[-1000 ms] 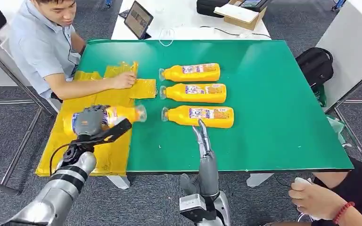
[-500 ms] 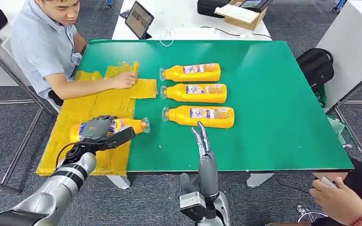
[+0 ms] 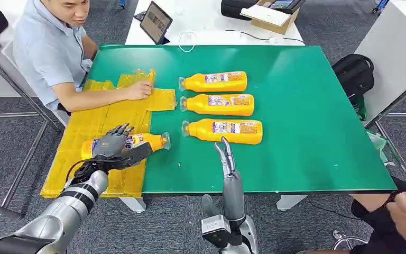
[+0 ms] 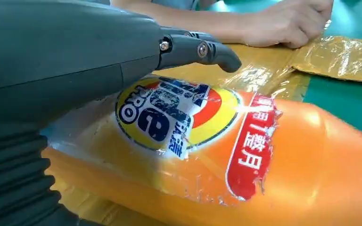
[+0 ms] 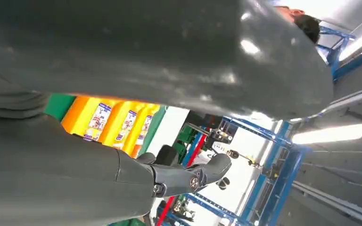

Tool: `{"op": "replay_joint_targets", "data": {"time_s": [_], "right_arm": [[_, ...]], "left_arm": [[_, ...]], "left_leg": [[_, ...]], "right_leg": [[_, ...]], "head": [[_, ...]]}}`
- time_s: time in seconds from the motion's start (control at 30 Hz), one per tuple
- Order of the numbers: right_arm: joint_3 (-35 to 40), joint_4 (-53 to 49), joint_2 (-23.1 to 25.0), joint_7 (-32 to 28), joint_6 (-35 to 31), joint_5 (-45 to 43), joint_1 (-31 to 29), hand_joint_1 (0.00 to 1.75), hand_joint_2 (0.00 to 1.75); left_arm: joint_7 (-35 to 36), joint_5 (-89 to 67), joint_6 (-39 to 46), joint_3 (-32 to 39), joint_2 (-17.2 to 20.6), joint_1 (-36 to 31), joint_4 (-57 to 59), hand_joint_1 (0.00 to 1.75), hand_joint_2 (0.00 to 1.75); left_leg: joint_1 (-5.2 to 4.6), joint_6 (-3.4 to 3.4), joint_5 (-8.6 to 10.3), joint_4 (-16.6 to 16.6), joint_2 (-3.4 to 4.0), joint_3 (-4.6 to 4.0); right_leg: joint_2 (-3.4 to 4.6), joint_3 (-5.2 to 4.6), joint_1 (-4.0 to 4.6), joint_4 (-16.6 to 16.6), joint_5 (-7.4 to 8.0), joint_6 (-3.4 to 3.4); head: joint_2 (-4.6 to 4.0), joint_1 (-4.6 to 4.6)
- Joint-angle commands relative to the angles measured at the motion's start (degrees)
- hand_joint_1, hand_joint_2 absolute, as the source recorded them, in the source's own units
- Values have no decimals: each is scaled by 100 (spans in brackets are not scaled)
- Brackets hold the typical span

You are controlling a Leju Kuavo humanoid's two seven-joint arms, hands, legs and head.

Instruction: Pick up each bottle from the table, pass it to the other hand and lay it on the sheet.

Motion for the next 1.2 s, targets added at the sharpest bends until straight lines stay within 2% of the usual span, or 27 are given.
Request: {"op": "replay_joint_targets", "data": {"time_s": [0.03,0.23,0.3,0.37,0.43,0.57,0.63,0.73,0.8,0.87,0.93,0.97,1.0,1.1,1.13,1.2], "right_arm": [[87,515,-177,11,-92,-262,-337,0,0],[116,729,-251,11,-70,-523,-505,0,0],[165,688,-304,11,-160,-501,-512,0,0],[92,519,-319,11,-214,-432,-420,0,0],[-83,536,-258,11,-233,-7,-359,0,0],[-304,625,-302,11,-123,596,-464,0,0],[-439,696,-385,47,59,744,-636,0,0],[-479,1185,-597,847,149,2021,-896,0,0],[-484,1683,-660,1259,143,2545,-1206,0,0],[-591,2156,-753,1599,76,2877,-1559,0,0],[-752,2696,-961,1951,243,3091,-1944,0,0],[-925,2954,-1007,2068,235,3111,-2072,0,175],[-1024,3252,-1094,2046,209,3231,-2206,0,175],[-1079,3330,-1092,1948,185,3207,-2219,0,175],[-1089,3374,-1109,2080,187,3334,-2228,0,175],[-1176,3777,-1170,2192,371,3411,-2510,0,175]], "left_arm": [[-893,1083,-1084,352,-125,68,-139,0,175],[-1439,2110,-1947,77,89,475,-1105,0,175],[-1480,2542,-1922,-18,84,648,-1626,0,175],[-1425,3070,-1341,59,-145,1003,-2660,0,175],[-1415,3809,-651,198,-515,1321,-3687,0,175],[-1232,4640,-398,-14,-445,1549,-4601,0,175],[-1483,4885,-250,25,-411,1556,-4719,0,175],[-1747,5419,-114,317,-473,1827,-5089,0,175],[-1965,5785,-178,526,-452,2137,-5504,0,175],[-2179,5837,-126,619,-553,2324,-5799,0,175],[-2204,5733,301,607,-794,2532,-6022,0,175],[-2185,5541,669,521,-885,2648,-6081,0,175],[-2202,5461,921,333,-901,2773,-6123,0,175],[-2216,5484,1010,247,-871,2807,-6126,0,175],[-2247,5502,1049,208,-867,2803,-6102,0,175],[-2616,5402,1345,103,-934,2987,-6217,0,175]], "left_leg": [[2,-3,-3,-4,1,15],[7,-8,-11,-6,15,45],[3,-5,-6,-5,9,27],[6,-5,-10,-1,6,31],[7,-5,-15,6,-9,27],[9,-3,-17,13,-15,16],[6,-3,-18,8,1,17],[6,-4,-12,3,5,14],[4,-3,-8,-4,7,16],[7,-6,-17,-4,26,34],[4,-1,-11,0,21,17],[5,-2,-14,3,16,23],[3,0,-8,-1,6,17],[2,3,-7,-2,-12,23],[4,3,-12,3,-13,29],[-1,0,-14,3,-7,27]], "right_leg": [[3,16,2,-7,-1,-6],[18,44,8,-10,-3,-14],[11,27,4,-6,0,-8],[9,33,7,-6,-5,-10],[-6,34,8,0,-14,-11],[-13,23,9,3,-17,-9],[3,21,7,0,-12,-9],[9,17,7,-6,-2,-9],[10,16,5,-12,1,-7],[30,30,9,-14,-1,-13],[24,13,5,-10,3,-6],[20,20,7,-9,-1,-9],[7,19,4,-12,-1,-4],[-10,33,3,-15,-5,-3],[-9,41,6,-13,-10,-7],[-4,35,3,-10,-11,-10]], "head": [[0,0],[0,2],[0,0],[0,0],[0,0],[0,0],[0,2],[0,0],[0,2],[0,0],[0,0],[0,0],[0,0],[0,2],[0,2],[0,2]]}}
